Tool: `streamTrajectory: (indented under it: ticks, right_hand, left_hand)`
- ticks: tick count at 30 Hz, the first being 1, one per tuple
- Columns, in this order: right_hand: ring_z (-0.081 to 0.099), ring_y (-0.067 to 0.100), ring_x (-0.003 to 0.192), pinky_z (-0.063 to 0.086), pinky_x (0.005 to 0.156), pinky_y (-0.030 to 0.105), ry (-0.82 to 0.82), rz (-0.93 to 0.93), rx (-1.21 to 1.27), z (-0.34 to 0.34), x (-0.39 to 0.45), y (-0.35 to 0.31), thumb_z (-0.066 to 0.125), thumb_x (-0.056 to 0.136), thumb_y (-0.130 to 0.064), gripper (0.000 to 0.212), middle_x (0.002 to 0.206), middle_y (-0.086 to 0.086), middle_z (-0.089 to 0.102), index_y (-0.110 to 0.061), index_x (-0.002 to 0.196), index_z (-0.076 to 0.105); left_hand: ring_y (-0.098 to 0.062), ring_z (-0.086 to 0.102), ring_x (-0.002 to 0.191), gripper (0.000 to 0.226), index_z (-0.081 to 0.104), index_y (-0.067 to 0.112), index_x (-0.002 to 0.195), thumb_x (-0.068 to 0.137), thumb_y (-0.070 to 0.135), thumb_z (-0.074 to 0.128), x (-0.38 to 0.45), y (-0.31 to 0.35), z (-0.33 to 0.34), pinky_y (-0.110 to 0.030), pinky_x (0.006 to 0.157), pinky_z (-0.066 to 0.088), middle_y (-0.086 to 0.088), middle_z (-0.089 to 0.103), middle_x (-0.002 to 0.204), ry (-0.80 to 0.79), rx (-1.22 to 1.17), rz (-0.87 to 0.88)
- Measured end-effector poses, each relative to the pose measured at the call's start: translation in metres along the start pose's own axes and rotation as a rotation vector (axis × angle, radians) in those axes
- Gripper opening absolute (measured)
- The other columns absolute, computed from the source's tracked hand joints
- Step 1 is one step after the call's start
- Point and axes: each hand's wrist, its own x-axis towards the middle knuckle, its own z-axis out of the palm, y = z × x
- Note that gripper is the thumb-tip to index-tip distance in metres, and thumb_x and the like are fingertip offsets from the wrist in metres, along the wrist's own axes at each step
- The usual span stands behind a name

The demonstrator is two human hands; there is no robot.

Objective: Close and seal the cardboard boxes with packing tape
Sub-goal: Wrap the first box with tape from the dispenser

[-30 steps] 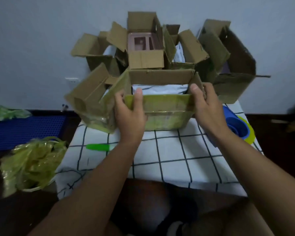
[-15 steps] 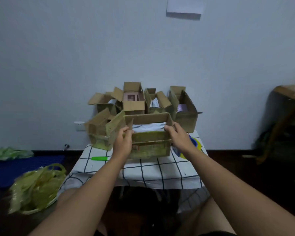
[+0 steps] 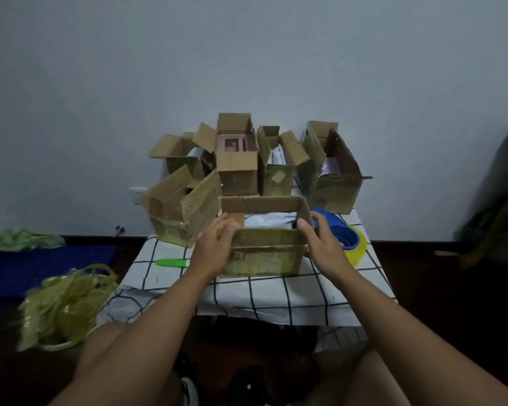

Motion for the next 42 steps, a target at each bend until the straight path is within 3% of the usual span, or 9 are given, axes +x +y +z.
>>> streamTrajectory:
  ticks: [2, 6, 12, 16, 22, 28, 32, 37, 42]
  right_hand:
    - [0.056, 0.014, 0.120, 0.048, 0.102, 0.043, 0.005, -0.025, -0.012, 0.001, 0.000, 0.000, 0.046, 0.079, -0.078, 0.066, 0.131, -0.009, 0.059, -0.041, 0.134, 0.047]
    - [0.043, 0.004, 0.130, 0.032, 0.108, 0.025, 0.027, -0.103, -0.042, 0.004, 0.001, -0.001, 0.046, 0.103, -0.040, 0.041, 0.138, -0.015, 0.050, -0.026, 0.141, 0.052]
    - [0.041, 0.003, 0.126, 0.033, 0.113, 0.032, -0.044, -0.046, 0.026, 0.000, 0.004, -0.005, 0.045, 0.103, -0.041, 0.045, 0.131, -0.016, 0.047, -0.022, 0.142, 0.053]
    - [0.048, 0.005, 0.121, 0.038, 0.092, 0.016, -0.036, -0.064, -0.007, 0.000, 0.008, -0.005, 0.042, 0.103, -0.044, 0.039, 0.128, -0.013, 0.055, -0.023, 0.129, 0.062]
    - [0.059, 0.010, 0.107, 0.046, 0.088, 0.026, 0.050, -0.120, -0.045, 0.004, 0.021, -0.002, 0.051, 0.101, -0.040, 0.023, 0.117, -0.006, 0.066, -0.033, 0.088, 0.069]
    - [0.058, 0.010, 0.106, 0.046, 0.088, 0.025, 0.068, -0.148, -0.111, 0.004, 0.034, 0.002, 0.053, 0.100, -0.038, 0.035, 0.113, -0.010, 0.062, -0.011, 0.105, 0.075]
    - [0.056, 0.006, 0.110, 0.045, 0.086, 0.019, -0.028, -0.157, -0.109, -0.002, 0.038, 0.001, 0.060, 0.092, -0.046, 0.024, 0.117, -0.015, 0.059, -0.027, 0.102, 0.071]
    - [0.056, 0.009, 0.115, 0.049, 0.098, 0.033, -0.173, -0.126, -0.133, -0.012, 0.045, 0.005, 0.063, 0.094, -0.036, 0.015, 0.124, -0.013, 0.054, -0.027, 0.103, 0.071]
    - [0.055, 0.017, 0.113, 0.048, 0.094, 0.033, -0.061, -0.151, -0.156, -0.004, 0.045, 0.010, 0.063, 0.096, -0.026, 0.025, 0.117, -0.011, 0.053, -0.024, 0.120, 0.057]
  left_hand:
    - [-0.017, 0.037, 0.137, 0.076, 0.063, 0.030, 0.126, 0.073, 0.074, 0.029, 0.002, -0.004, 0.001, -0.048, 0.114, 0.028, 0.011, 0.043, 0.150, 0.002, 0.034, 0.009]
    - [-0.019, 0.031, 0.142, 0.086, 0.058, 0.025, 0.131, 0.071, 0.076, 0.025, 0.005, -0.005, 0.000, -0.048, 0.117, 0.020, 0.008, 0.035, 0.156, -0.030, 0.069, 0.015]
    - [-0.020, 0.028, 0.143, 0.088, 0.052, 0.025, 0.139, 0.073, 0.078, 0.030, 0.007, 0.000, -0.003, -0.047, 0.118, 0.017, 0.006, 0.035, 0.156, -0.070, 0.033, -0.027]
    - [-0.017, 0.035, 0.141, 0.083, 0.041, 0.028, 0.148, 0.083, 0.080, 0.037, 0.009, -0.006, -0.002, -0.040, 0.116, 0.026, 0.009, 0.040, 0.153, -0.064, -0.034, -0.079]
    - [-0.013, 0.040, 0.137, 0.054, 0.060, 0.020, 0.133, 0.093, 0.055, 0.047, 0.015, -0.013, -0.002, -0.035, 0.114, 0.030, 0.010, 0.043, 0.150, -0.048, -0.075, -0.040]
    - [-0.015, 0.044, 0.132, 0.066, 0.057, 0.023, 0.136, 0.085, 0.063, 0.049, 0.021, -0.016, -0.004, -0.041, 0.111, 0.036, 0.010, 0.044, 0.149, -0.062, -0.087, -0.032]
    - [-0.018, 0.050, 0.125, 0.056, 0.059, 0.023, 0.132, 0.088, 0.057, 0.056, 0.026, -0.017, -0.003, -0.036, 0.102, 0.041, 0.009, 0.049, 0.145, -0.036, -0.066, -0.054]
    - [-0.013, 0.054, 0.119, 0.035, 0.052, 0.038, 0.126, 0.093, 0.046, 0.061, 0.031, -0.020, -0.001, -0.042, 0.101, 0.046, 0.011, 0.057, 0.126, 0.012, -0.074, 0.009]
    - [-0.016, 0.052, 0.121, 0.068, 0.023, 0.051, 0.145, 0.092, 0.040, 0.064, 0.034, -0.017, -0.003, -0.045, 0.099, 0.046, 0.007, 0.051, 0.130, -0.008, -0.026, 0.035]
